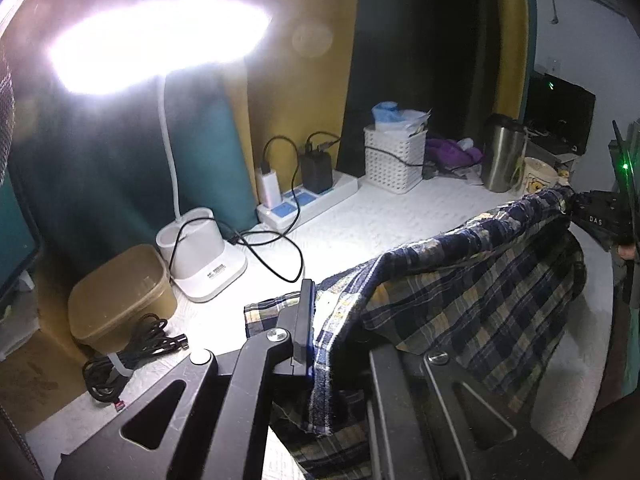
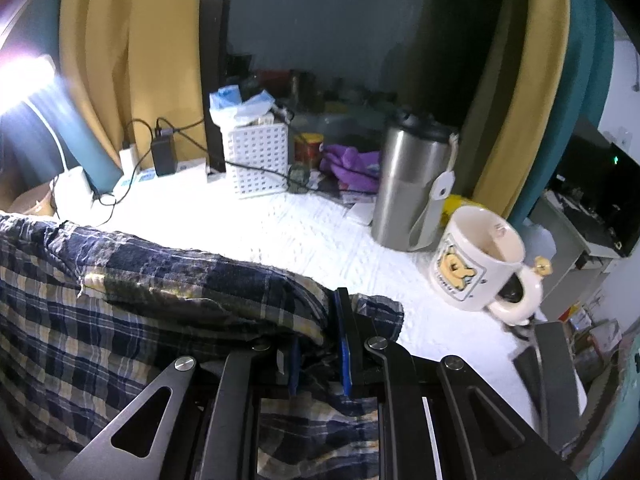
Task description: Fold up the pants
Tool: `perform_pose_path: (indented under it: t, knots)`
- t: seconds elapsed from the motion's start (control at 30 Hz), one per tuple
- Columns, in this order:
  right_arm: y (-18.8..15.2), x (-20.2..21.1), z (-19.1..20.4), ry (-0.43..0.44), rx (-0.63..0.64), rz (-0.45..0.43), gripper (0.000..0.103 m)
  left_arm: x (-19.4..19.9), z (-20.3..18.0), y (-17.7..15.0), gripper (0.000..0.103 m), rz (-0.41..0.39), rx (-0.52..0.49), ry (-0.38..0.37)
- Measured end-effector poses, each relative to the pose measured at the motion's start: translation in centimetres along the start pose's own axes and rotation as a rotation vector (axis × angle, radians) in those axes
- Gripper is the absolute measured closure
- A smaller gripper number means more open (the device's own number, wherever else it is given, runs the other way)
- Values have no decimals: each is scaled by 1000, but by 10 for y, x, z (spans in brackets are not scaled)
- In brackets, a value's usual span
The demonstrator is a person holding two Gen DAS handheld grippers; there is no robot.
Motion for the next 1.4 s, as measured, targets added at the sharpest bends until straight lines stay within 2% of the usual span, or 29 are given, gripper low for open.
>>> perform_pose_path:
  t: [0.73, 1.13, 1.23, 1.4]
  knots:
    - [-2, -88, 18, 14, -11, 104, 88, -85, 27, -19, 100, 163, 26, 2]
    - [-7, -114, 25, -4, 19, 160, 87, -121, 52, -38, 93, 264, 72, 13]
    - [-7, -117, 25, -16, 24, 164, 87, -125, 63, -43, 83, 277, 103, 47]
    - [-4, -118, 27, -24, 25, 168, 87, -124, 80, -45, 83, 274, 153, 92]
Point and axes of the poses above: each gripper's, at about its wrist camera, not at the fingertips, and x roughly against the way its jaws point, z to its left, y to its top, the point moved 5 cm from there along -x, roughly the way its jaws point, and after that the axes turned 2 degrees about -x, right-handed, at the moved point
